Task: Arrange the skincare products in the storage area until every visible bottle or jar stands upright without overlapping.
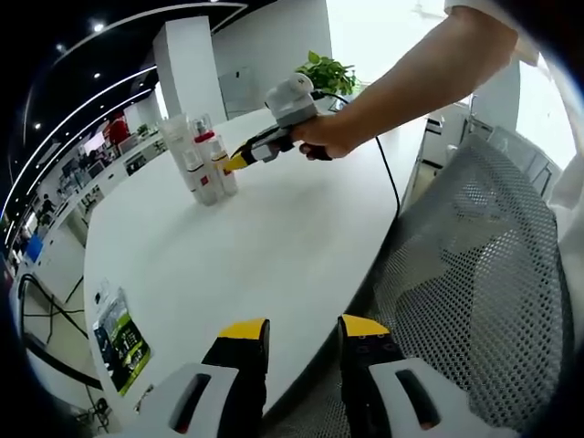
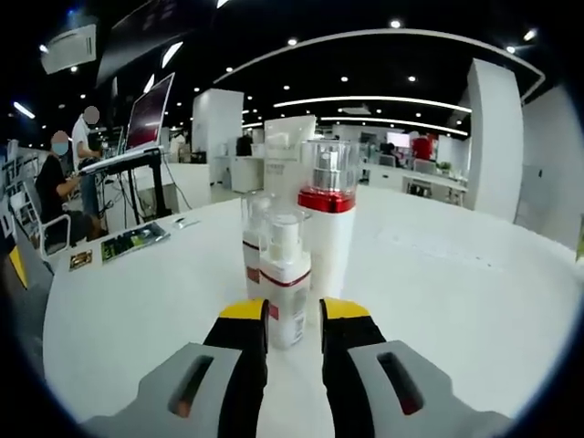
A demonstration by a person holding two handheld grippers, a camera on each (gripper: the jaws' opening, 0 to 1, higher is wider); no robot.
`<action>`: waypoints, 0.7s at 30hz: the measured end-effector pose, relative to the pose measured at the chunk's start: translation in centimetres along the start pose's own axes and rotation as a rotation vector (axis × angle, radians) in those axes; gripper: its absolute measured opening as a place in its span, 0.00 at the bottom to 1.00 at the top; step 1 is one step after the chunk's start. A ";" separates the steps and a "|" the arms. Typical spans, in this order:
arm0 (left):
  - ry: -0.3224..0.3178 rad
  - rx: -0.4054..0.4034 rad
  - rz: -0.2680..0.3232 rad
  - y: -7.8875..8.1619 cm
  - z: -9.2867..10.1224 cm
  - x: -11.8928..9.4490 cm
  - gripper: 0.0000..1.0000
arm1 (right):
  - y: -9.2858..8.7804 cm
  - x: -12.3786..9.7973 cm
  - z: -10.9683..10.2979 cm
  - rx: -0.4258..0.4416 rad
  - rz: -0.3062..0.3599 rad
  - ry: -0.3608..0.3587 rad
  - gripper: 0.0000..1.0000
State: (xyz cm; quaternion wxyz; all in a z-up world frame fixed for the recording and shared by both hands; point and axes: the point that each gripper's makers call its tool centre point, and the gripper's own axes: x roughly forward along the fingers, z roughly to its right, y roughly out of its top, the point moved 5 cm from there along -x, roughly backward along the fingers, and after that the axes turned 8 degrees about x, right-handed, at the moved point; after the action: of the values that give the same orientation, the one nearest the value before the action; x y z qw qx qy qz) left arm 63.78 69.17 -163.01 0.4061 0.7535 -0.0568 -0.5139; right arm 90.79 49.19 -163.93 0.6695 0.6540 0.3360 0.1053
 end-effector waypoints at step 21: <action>0.011 0.009 -0.016 -0.2 -0.2 0.0 0.29 | -2.0 -0.3 -0.6 0.175 -0.078 -0.064 0.19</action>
State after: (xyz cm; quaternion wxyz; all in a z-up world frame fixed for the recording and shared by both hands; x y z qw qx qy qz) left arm 63.86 69.40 -163.13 0.3988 0.7586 -0.0511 -0.5126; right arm 89.64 49.23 -165.66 0.6238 0.6995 0.3475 0.0282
